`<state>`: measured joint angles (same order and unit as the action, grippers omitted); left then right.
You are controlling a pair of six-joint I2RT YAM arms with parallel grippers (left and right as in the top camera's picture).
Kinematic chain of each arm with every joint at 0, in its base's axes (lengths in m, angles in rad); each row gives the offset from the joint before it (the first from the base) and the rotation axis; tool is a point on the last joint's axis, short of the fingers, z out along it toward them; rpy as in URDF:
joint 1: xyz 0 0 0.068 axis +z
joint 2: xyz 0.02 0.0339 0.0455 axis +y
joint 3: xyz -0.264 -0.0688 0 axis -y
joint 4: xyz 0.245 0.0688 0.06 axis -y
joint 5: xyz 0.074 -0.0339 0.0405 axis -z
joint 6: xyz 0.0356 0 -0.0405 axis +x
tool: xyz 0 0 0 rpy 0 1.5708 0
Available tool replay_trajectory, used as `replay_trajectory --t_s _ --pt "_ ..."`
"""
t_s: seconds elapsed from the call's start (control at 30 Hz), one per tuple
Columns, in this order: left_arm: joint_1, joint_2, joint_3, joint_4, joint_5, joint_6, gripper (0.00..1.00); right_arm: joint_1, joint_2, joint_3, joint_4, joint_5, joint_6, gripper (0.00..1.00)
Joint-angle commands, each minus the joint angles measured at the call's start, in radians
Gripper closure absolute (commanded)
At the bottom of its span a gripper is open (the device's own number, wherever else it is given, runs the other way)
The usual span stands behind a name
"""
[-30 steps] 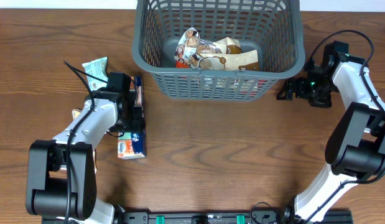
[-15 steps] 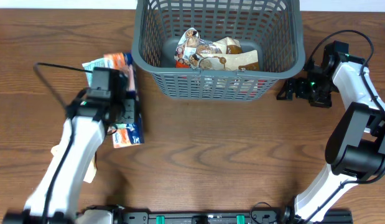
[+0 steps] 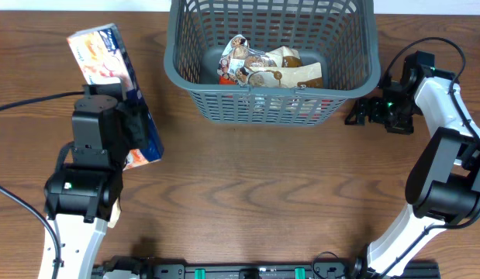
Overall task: Pack container
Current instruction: 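Lift the tissue bundle with the left gripper and carry it over the basket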
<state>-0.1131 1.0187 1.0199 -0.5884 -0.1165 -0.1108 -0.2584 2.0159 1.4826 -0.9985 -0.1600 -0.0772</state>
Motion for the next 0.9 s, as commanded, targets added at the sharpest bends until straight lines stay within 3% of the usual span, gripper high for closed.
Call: replay_trajectory --t_s 0.0,0.27,0.6,0.87 --pt "0.000 0.032 0.124 0.019 0.006 -0.071 0.94 0.011 0.003 -0.005 -0.001 -0.002 -0.014 0.01" --pt "0.000 0.284 0.474 -0.009 0.174 0.008 0.94 0.011 0.003 -0.005 -0.001 -0.002 -0.014 0.01" --pt "-0.017 0.599 0.933 -0.195 0.371 0.215 0.94 0.011 0.003 -0.005 -0.001 -0.002 -0.014 0.01" --pt "-0.071 0.676 1.047 -0.230 0.371 0.277 0.94 0.011 0.003 -0.005 0.001 -0.002 -0.014 0.01"
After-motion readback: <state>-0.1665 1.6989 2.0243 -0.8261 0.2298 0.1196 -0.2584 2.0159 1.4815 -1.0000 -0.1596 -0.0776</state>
